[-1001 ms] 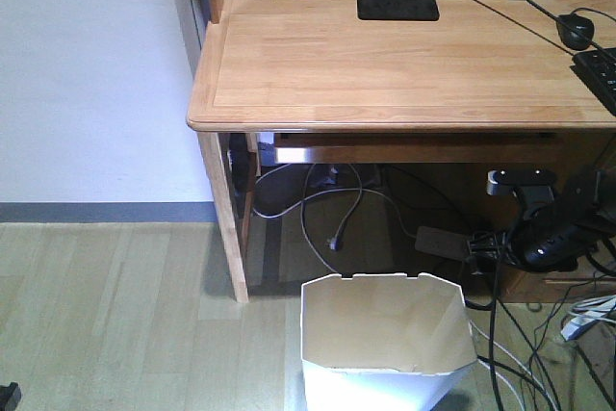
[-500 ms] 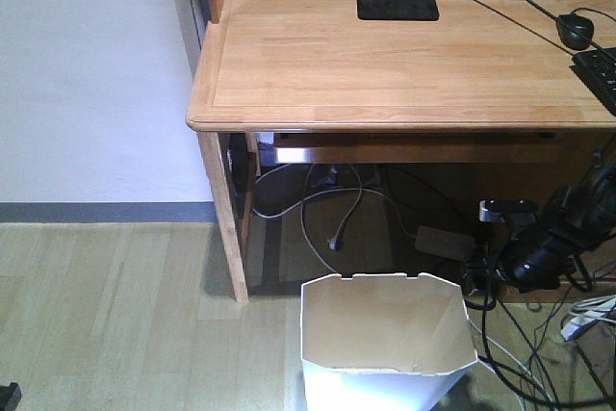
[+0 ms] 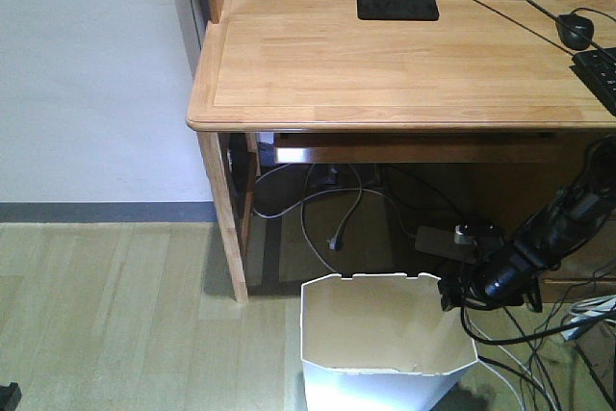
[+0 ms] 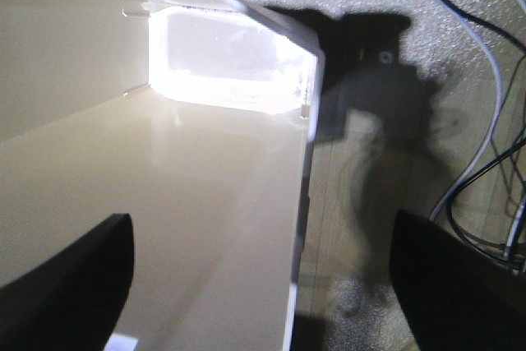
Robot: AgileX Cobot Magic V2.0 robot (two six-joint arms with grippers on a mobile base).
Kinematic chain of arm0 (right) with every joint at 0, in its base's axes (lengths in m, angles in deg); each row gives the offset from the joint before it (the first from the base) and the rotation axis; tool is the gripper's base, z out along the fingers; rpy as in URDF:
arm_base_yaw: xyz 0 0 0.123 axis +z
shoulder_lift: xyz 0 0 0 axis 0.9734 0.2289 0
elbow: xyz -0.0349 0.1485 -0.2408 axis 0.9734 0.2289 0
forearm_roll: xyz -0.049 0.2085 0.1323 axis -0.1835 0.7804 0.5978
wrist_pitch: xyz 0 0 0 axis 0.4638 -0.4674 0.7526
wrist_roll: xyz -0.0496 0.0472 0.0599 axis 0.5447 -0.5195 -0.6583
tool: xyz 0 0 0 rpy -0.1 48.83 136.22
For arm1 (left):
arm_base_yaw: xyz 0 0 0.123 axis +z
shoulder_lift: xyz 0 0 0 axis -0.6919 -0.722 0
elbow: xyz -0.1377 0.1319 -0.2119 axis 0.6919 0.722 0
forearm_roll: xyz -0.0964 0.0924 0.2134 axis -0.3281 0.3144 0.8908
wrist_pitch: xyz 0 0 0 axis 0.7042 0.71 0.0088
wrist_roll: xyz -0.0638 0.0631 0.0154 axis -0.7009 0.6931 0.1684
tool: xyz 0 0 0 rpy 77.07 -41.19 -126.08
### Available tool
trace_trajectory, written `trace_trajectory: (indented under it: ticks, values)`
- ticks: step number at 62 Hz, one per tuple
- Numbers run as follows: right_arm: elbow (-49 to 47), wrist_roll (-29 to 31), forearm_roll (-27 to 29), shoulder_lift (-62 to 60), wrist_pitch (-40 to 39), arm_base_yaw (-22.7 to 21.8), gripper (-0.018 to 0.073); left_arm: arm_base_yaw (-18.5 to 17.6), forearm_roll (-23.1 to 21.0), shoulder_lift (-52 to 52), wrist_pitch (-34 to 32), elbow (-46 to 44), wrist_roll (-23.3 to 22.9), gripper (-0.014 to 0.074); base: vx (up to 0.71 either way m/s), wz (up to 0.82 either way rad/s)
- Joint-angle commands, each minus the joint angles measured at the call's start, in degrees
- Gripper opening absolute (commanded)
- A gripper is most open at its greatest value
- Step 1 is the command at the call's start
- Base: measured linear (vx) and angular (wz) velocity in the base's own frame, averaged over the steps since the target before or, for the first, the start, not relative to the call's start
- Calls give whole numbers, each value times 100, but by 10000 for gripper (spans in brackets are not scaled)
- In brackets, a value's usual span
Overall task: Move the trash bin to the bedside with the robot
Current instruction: 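Close the right gripper on the bin rim and lift it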
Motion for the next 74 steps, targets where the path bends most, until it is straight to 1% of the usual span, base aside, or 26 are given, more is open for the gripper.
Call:
trace_trajectory:
  ticks: [1, 19, 26, 31, 38, 40, 41, 42, 44, 45, 48, 52, 58, 63, 69, 74]
  values:
    - [-264, 80, 43, -13, 126, -38, 593, -1, 0, 117, -396, 101, -27, -7, 0, 0]
    - [-816, 80, 43, 731, 284, -38, 589, -1, 0, 117, -396, 101, -27, -7, 0, 0]
    - [-1074, 80, 43, 968, 407, -38, 555, -1, 0, 117, -396, 101, -27, -7, 0, 0]
    - [-1277, 80, 43, 1109, 542, -38, 506, -1, 0, 117, -396, 101, -27, -7, 0, 0]
    - [-1608, 80, 45, 1296, 835, -38, 356, -1, 0, 117, -396, 101, -27, -7, 0, 0]
    - [-1684, 80, 45, 1346, 910, -38, 305, -1, 0, 117, -396, 101, -27, -7, 0, 0]
    - [-1725, 80, 45, 1368, 953, -38, 265, -1, 0, 117, -396, 101, -27, -7, 0, 0]
    - [-1761, 80, 45, 1403, 969, -38, 252, -1, 0, 117, -396, 101, -27, -7, 0, 0]
    - [-1854, 75, 45, 1456, 1046, -38, 185, -1, 0, 117, -396, 101, -27, -7, 0, 0]
    - [-1873, 68, 45, 1479, 1062, -38, 172, -1, 0, 117, -396, 101, -27, -7, 0, 0]
    - [-1984, 33, 56, 1554, 1163, -38, 69, -1, 0, 117, -396, 101, -27, -7, 0, 0]
    - [-2092, 7, 66, 1637, 1244, -38, -14, -1, 0, 117, -396, 101, -27, -7, 0, 0]
    - [-2148, 80, 97, 1669, 1319, -38, -11, -1, 0, 117, -396, 101, -27, -7, 0, 0]
    - [-2139, 365, 281, 1610, 1358, -38, -9, -1, 0, 117, -396, 101, -27, -7, 0, 0]
    - [-2115, 864, 727, 1506, 1515, -38, -7, -1, 0, 117, -396, 101, -27, -7, 0, 0]
    - [-2115, 1386, 1355, 1390, 1787, -43, -6, -1, 0, 117, -396, 101, -27, -7, 0, 0]
